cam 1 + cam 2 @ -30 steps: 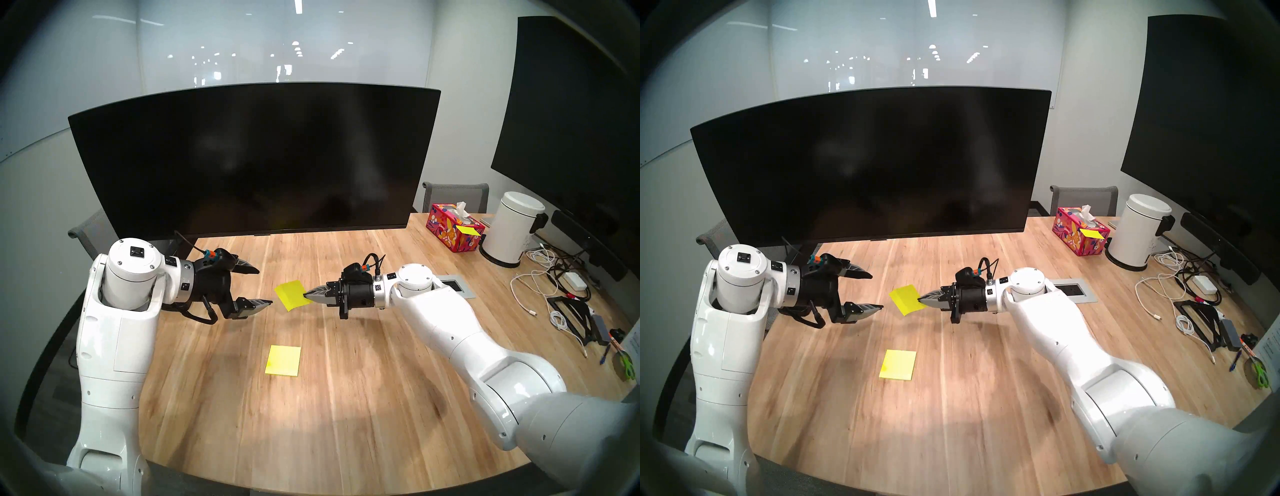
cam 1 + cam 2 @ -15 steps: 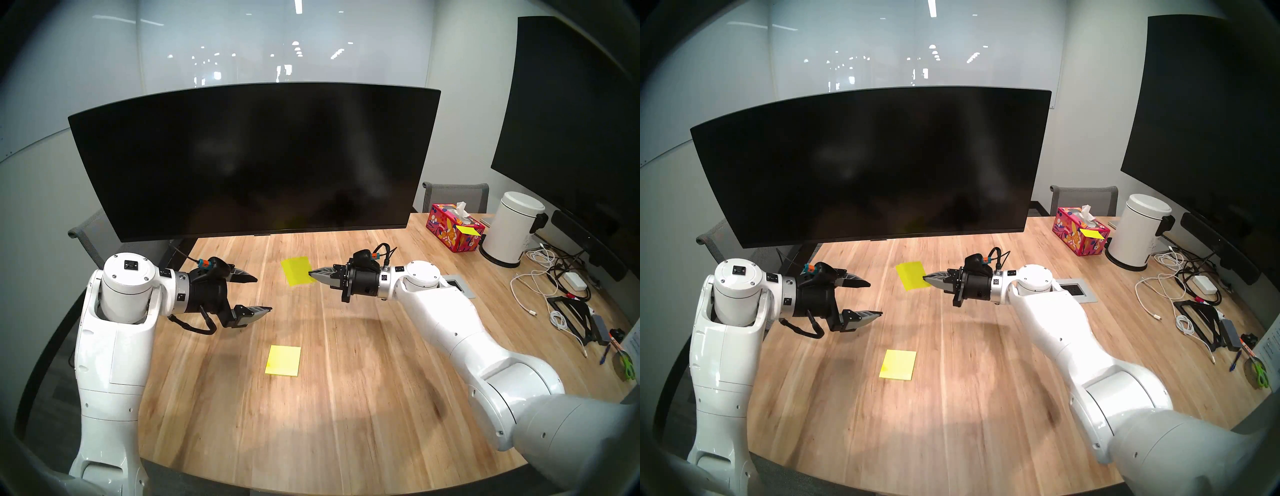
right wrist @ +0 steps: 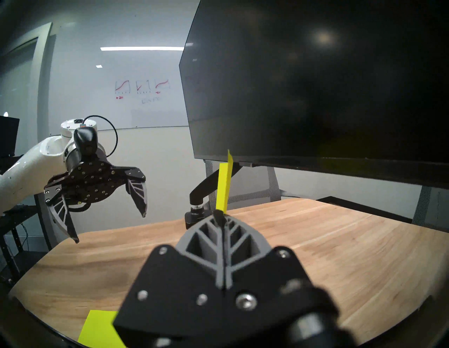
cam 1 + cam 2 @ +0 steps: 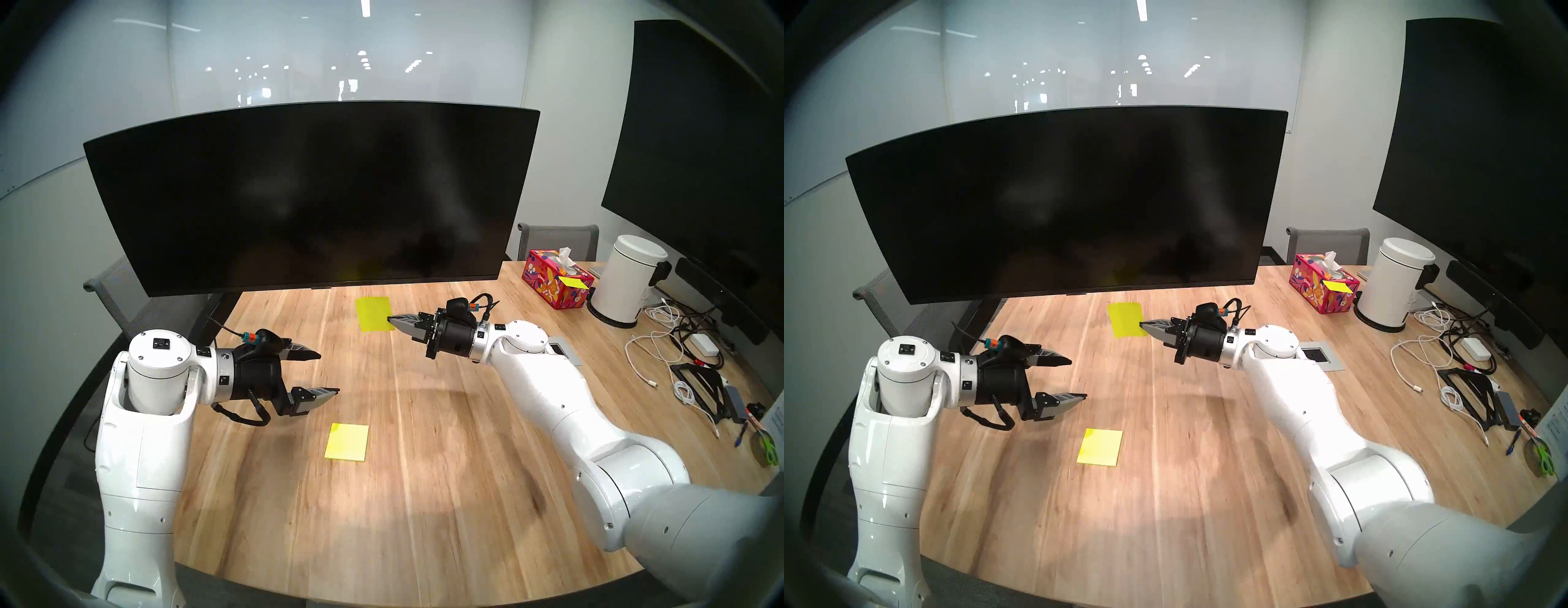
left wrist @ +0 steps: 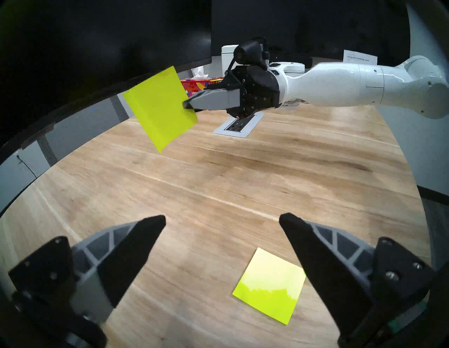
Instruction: Peel one sticky note off the pad and stick it onto the monitor, then press it flat
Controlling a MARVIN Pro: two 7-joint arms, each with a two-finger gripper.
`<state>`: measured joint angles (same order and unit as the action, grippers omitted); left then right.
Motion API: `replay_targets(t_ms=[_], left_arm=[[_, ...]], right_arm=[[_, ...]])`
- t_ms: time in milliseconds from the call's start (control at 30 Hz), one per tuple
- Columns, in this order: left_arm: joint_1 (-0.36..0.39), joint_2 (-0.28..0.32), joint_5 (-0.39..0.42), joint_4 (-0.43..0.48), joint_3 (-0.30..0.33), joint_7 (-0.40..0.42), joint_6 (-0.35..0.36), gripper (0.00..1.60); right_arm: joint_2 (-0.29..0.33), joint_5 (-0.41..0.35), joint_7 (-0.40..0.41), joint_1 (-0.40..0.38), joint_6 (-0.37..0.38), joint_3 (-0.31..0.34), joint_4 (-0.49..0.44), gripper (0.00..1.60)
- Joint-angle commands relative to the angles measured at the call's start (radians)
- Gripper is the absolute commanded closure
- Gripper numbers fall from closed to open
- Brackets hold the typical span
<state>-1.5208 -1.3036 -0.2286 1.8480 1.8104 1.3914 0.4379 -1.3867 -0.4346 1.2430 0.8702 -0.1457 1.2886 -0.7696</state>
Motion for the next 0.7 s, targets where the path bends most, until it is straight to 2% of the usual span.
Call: replay_targets(t_ms=[0, 200, 667], left_arm=[[-0.024, -0.035, 0.031, 0.024, 0.003, 0.005, -0.017, 0.00], [-0.041, -0.053, 0.037, 0.037, 0.005, 0.005, -0.018, 0.00], [-0.072, -0.094, 0.050, 0.041, 0.015, 0.006, -0.012, 0.00]], right_arm=[[-0.017, -0.038, -0.006, -0.020, -0.023, 0.038, 0.008, 1.60], [-0.029, -0.052, -0.005, -0.025, -0.052, 0.068, 0.034, 1.60], [-0.043, -0.066, 0.031, -0.022, -0.059, 0.092, 0.040, 1.60]])
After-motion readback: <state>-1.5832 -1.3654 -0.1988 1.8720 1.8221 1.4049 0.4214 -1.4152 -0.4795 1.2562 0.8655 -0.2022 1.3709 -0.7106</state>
